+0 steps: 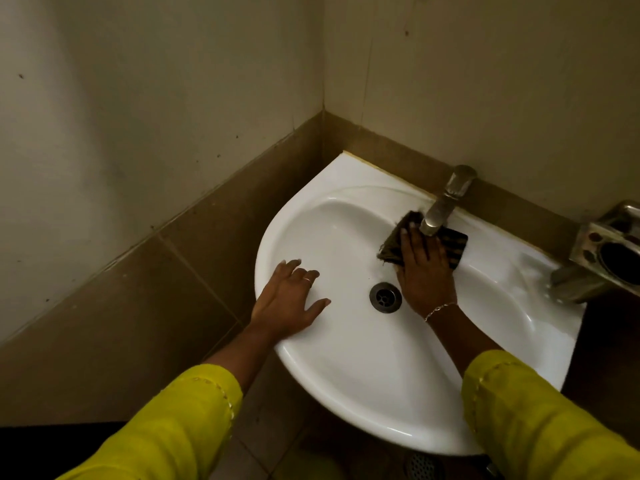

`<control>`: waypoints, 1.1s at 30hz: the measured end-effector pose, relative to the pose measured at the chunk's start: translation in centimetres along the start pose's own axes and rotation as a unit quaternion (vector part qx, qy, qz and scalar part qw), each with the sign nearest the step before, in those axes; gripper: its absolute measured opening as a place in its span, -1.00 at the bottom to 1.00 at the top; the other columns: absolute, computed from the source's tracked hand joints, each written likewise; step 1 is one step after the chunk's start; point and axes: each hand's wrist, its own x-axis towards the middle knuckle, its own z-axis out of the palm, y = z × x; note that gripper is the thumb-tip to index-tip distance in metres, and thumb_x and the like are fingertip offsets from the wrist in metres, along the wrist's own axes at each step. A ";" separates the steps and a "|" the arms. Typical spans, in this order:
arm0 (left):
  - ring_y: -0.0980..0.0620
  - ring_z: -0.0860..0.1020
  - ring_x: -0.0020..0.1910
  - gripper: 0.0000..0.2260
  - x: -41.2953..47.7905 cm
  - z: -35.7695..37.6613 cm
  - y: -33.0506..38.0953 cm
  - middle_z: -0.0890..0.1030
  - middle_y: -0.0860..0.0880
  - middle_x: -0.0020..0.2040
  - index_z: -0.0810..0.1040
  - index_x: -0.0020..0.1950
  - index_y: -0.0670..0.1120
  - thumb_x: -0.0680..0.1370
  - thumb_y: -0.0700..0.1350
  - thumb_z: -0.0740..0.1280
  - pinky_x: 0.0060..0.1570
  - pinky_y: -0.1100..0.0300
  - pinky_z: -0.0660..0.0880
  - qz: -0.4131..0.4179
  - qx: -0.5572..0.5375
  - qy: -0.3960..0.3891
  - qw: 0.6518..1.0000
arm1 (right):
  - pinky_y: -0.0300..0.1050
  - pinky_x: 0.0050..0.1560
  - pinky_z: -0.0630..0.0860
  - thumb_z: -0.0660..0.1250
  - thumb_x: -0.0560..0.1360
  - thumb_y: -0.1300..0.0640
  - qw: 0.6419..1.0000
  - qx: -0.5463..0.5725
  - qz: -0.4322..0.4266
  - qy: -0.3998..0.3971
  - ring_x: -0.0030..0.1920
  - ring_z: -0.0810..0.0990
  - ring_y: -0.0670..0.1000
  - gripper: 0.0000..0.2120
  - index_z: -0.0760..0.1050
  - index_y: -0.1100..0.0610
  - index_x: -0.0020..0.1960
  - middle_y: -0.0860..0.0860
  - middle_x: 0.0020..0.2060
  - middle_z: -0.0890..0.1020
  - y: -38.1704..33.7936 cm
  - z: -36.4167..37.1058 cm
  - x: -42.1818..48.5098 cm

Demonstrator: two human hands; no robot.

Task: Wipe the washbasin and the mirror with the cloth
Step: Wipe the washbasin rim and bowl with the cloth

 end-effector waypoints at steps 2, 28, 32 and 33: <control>-0.20 0.39 0.33 -0.41 -0.2 0.5 0.3 0.61 -0.16 0.10 0.49 0.21 -0.18 0.45 0.24 0.07 0.37 -0.09 0.18 0.003 0.005 0.011 1.000 | 0.24 0.22 0.41 0.41 0.40 0.08 0.999 -0.003 -0.017 -0.033 0.32 0.38 0.33 -0.29 0.20 0.31 0.41 0.29 0.36 0.37 -0.3 -0.5 1.3; -0.11 0.21 0.43 -0.45 -0.4 0.2 0.2 0.35 -0.18 0.39 0.33 0.35 -0.18 0.49 0.15 0.16 0.46 0.11 -0.04 -0.100 -0.144 0.179 0.968 | 0.28 0.41 -0.14 -0.19 0.53 -0.16 0.971 0.126 -0.195 -0.050 0.51 -0.06 0.18 -0.38 -0.03 0.11 0.51 0.13 0.51 0.01 -14.1 1.3 9.8; -0.07 0.14 0.47 -0.39 -0.3 0.3 0.1 0.28 -0.15 0.44 0.25 0.41 -0.13 0.50 0.24 0.09 0.47 0.14 -0.10 -0.124 -0.175 0.187 0.959 | 0.14 0.42 -0.22 -0.22 0.53 -0.24 0.940 0.286 -0.183 -0.025 0.50 -0.13 0.08 -0.37 0.00 0.06 0.50 0.09 0.51 0.03 -15.0 1.5 8.0; -0.05 0.13 0.47 -0.37 -0.3 0.3 0.1 0.26 -0.14 0.45 0.23 0.41 -0.13 0.51 0.28 0.04 0.47 0.15 -0.10 -0.130 -0.183 0.194 0.955 | 0.16 0.42 -0.22 -0.16 0.54 -0.20 0.940 0.321 -0.112 -0.018 0.50 -0.16 0.09 -0.40 -0.02 0.05 0.50 0.10 0.52 -0.01 -15.4 1.4 8.0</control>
